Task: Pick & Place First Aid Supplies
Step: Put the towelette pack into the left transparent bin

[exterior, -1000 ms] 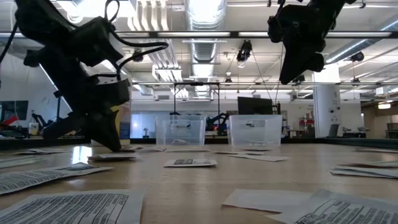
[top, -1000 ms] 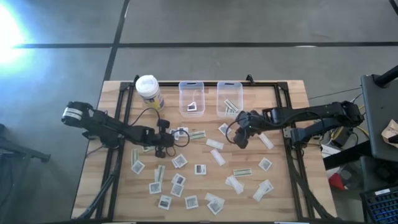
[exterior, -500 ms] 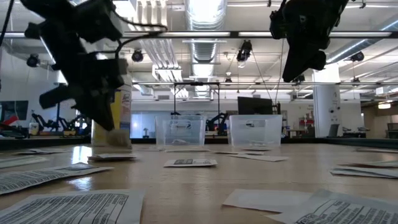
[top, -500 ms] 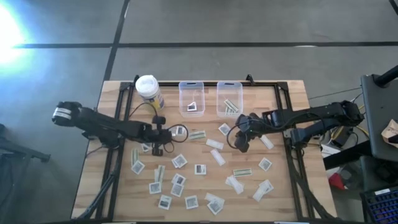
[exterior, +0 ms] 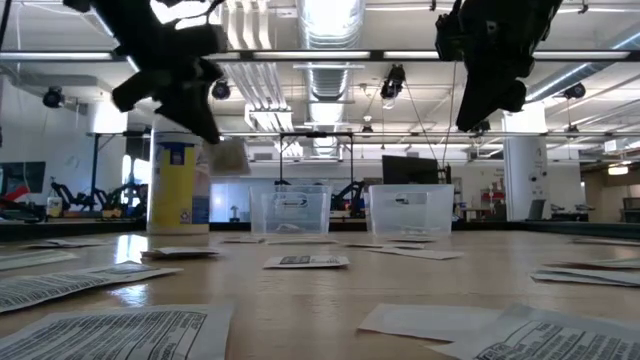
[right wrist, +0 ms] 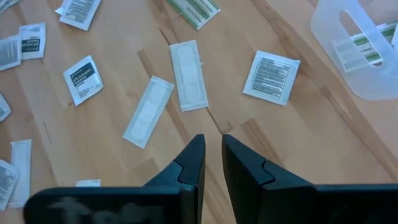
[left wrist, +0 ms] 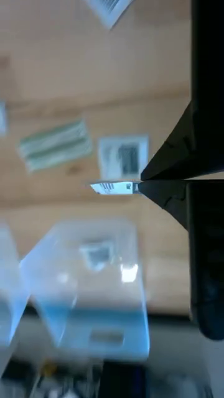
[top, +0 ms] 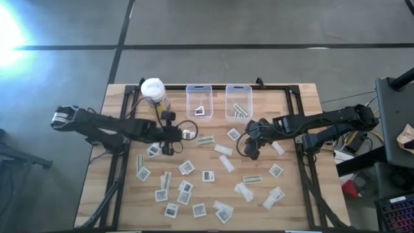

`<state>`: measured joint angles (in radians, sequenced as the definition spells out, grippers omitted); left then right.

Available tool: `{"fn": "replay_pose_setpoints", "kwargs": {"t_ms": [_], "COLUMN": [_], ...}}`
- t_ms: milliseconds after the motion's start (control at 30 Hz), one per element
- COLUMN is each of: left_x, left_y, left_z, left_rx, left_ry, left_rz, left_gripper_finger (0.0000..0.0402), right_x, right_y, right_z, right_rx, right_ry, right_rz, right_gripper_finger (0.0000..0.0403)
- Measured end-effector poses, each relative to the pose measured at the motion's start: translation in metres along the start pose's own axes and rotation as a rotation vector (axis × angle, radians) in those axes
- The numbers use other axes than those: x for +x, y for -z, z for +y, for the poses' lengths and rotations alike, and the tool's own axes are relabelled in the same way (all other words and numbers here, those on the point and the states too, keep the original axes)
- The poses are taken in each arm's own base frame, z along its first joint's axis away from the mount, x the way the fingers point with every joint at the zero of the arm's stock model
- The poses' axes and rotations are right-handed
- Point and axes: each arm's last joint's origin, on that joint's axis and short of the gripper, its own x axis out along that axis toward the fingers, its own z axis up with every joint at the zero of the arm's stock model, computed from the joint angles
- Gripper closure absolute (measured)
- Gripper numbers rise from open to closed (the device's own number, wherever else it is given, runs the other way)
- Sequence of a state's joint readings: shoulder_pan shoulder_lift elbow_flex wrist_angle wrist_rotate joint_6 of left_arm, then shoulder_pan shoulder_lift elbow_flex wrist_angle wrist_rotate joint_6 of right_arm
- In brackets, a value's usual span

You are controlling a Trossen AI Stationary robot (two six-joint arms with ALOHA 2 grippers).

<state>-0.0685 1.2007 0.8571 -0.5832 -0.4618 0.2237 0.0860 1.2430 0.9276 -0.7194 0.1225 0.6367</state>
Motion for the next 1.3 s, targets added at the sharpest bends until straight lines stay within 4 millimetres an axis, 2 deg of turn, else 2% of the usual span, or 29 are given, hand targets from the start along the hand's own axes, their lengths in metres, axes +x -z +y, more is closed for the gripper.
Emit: {"fn": "replay_pose_setpoints", "kwargs": {"t_ms": [300,467,567,800,967,1300], "left_x": [0.002,0.02,0.037,0.079,0.1,0.121], "left_y": [-0.02,-0.015,-0.009,-0.004,-0.002,-0.007], "left_z": [0.053,0.087,0.1,0.095,0.089,0.082], "left_rx": [-0.102,-0.249,-0.311,-0.32,-0.324,-0.363], "left_ry": [-0.256,-0.374,-0.386,-0.313,-0.283,-0.227], "left_rz": [-0.125,-0.14,-0.117,-0.039,0.015,0.037], "left_gripper_finger": [0.0401,0.0401,0.0401,0.0401,0.0401,0.0401], "right_x": [0.0,0.0,0.0,0.0,0.0,0.0], "right_y": [0.001,0.001,0.001,0.001,0.001,0.001], "right_z": [0.001,0.001,0.001,0.001,0.001,0.001], "right_rx": [-0.002,-0.008,-0.009,-0.01,-0.01,-0.009], "right_ry": [-0.012,-0.012,-0.013,-0.014,-0.014,-0.014], "right_rz": [0.011,0.011,0.011,0.012,0.012,0.012], "right_gripper_finger": [0.0351,0.0351,0.0351,0.0351,0.0351,0.0351]}}
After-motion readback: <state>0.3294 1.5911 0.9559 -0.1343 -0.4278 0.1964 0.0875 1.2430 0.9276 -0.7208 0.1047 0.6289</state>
